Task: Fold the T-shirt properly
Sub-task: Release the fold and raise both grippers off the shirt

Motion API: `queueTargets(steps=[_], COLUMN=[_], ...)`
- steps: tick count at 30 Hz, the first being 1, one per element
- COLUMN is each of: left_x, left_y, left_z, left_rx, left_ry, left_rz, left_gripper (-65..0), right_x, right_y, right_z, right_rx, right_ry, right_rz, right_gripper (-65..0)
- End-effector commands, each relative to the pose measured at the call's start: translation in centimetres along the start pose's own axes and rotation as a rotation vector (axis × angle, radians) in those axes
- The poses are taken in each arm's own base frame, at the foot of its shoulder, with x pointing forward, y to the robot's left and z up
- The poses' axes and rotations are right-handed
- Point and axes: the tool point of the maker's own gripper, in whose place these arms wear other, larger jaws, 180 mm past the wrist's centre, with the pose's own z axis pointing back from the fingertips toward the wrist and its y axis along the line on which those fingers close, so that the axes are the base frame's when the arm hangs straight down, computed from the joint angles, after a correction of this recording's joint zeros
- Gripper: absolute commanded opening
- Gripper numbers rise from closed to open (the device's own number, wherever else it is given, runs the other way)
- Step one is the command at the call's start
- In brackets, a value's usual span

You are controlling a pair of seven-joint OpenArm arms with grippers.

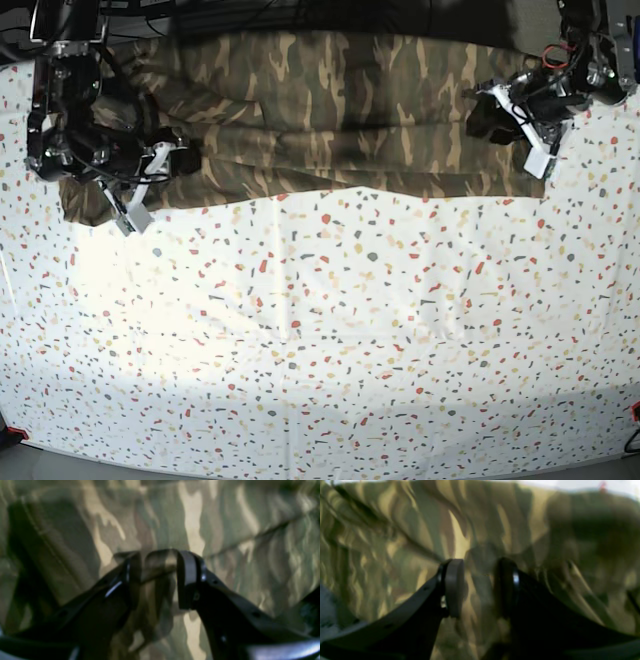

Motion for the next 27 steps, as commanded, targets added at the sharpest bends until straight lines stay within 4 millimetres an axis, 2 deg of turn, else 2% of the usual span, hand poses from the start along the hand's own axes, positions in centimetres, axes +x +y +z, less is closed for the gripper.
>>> queueTargets(steps=[1, 5, 7, 12, 17, 20, 22, 27], left_x=[-0.9, -3.1, -3.4, -2.5, -1.5, -1.1, -1.2, -1.6], left_y=[0.9, 2.7, 3.6, 4.4, 4.9, 4.9, 4.9, 4.8], left_z=[-0.2, -1.5, -2.2, -3.2, -3.4, -3.5, -3.4, -3.4], left_rx=[0.029, 0.042, 0.05, 0.048, 0.069, 0.068, 0.065, 0.063], left_ry=[0.034, 0.099, 0.117, 0.121, 0.114, 0.107, 0.115, 0.13], left_rz=[0.01, 0.083, 0.106, 0.13, 0.101, 0.099, 0.102, 0.105], left_gripper=[-42.0, -42.0, -42.0, -42.0, -42.0, -42.0, -42.0, -42.0], right_x=[0.0, -1.0, -1.3, -1.8, -0.5, 1.6, 4.2, 10.1], right_y=[-0.8, -2.0, -2.2, -3.1, -5.0, -5.4, -4.6, -1.6], right_z=[0.3, -1.1, -1.9, -3.5, -4.4, -4.4, -3.7, 0.3], right_rx=[-0.042, -0.115, -0.115, -0.097, -0.102, -0.097, -0.047, 0.041], right_ry=[-0.006, -0.023, -0.023, 0.014, 0.003, -0.05, -0.139, -0.322], right_rz=[0.029, 0.068, 0.067, 0.016, -0.044, -0.054, -0.08, -0.031], right_gripper=[-40.4, -40.4, -40.4, -40.4, -40.4, -40.4, -40.4, -40.4])
